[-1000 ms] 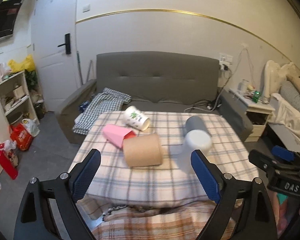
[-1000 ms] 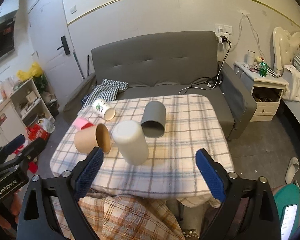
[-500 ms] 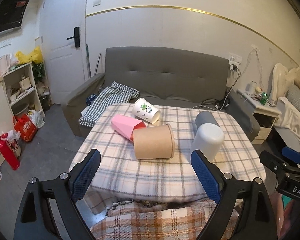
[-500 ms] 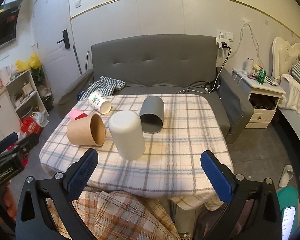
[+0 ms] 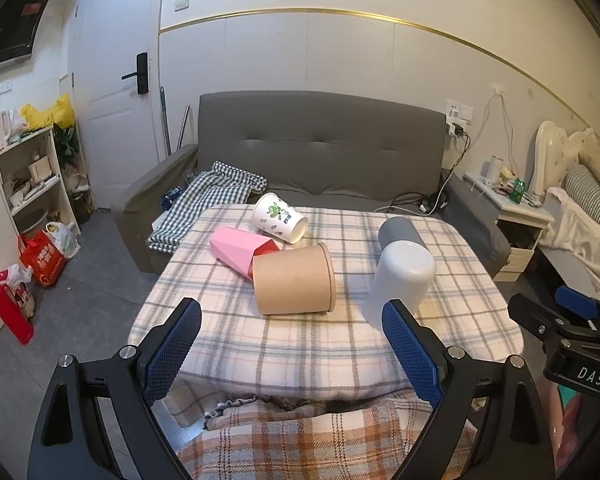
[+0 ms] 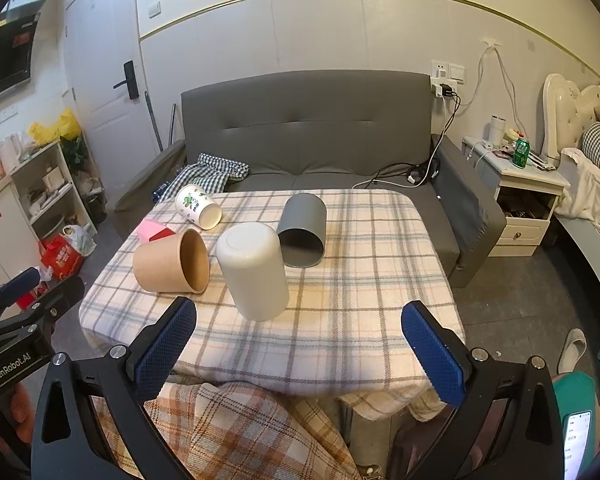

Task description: Flip cup upside down

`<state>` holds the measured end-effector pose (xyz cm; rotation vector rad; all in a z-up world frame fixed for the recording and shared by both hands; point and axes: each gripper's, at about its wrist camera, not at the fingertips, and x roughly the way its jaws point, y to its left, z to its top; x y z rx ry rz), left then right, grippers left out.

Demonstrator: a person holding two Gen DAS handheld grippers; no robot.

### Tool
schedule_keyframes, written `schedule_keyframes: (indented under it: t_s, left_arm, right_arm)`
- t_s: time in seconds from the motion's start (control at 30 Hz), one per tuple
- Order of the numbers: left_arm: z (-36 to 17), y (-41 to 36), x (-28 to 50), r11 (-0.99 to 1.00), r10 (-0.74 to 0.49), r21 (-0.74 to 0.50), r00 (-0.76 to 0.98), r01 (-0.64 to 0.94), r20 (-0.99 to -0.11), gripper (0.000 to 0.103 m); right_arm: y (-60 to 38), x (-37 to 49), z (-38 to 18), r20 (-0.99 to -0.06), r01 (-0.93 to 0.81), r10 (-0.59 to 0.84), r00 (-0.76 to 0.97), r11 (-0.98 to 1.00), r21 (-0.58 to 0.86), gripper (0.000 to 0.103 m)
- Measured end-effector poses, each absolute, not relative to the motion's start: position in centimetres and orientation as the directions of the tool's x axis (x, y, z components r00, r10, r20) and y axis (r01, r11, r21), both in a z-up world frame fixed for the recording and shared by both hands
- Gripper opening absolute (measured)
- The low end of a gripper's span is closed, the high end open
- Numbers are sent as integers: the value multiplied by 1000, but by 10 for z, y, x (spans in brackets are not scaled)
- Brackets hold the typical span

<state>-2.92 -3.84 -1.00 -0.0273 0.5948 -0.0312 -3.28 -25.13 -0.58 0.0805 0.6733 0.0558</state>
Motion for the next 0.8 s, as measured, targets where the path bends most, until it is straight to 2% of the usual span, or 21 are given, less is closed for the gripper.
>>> schedule_keyframes:
  t_s: [0.8]
  left_arm:
    - [-7,-39,-30,1000,-22,-19,835,14,-550,95]
  right_arm:
    - [-251,-34,-7,-627,-24,76,776,995,92,103]
